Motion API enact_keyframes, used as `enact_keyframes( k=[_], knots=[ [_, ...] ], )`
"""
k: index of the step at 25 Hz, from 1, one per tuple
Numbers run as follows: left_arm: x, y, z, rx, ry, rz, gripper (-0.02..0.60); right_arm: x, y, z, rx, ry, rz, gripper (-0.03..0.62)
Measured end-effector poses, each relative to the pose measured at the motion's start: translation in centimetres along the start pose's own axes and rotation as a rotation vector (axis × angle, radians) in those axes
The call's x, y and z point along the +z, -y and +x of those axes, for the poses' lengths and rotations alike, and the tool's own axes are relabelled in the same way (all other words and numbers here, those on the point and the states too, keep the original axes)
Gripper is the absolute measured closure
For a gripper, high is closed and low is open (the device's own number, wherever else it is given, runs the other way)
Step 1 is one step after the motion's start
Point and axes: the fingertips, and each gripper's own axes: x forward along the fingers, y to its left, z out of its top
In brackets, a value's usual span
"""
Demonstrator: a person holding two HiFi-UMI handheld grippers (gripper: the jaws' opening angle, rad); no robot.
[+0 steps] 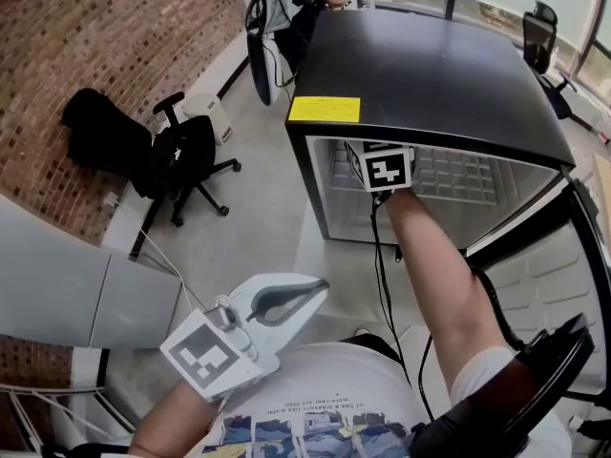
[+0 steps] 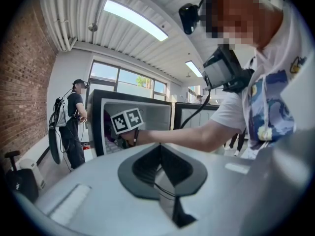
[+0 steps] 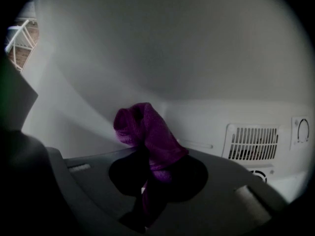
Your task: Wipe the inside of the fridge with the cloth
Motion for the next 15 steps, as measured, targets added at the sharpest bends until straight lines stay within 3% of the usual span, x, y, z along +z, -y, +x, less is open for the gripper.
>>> enact_keyframes(
  k=[5,15],
  knots=[
    [-0.3,-0.4,-0.5,-0.005,-0.006,-0.007,0.577,-0.5,1.0,0.1,-0.030,-0.017,0.005,0.539],
    [-0.3,0.3,0.2,-0.067,-0.008,0.013,0.577,-2.9,6.7,-2.3,-0.173,-0.080,0.043,0.539]
  ],
)
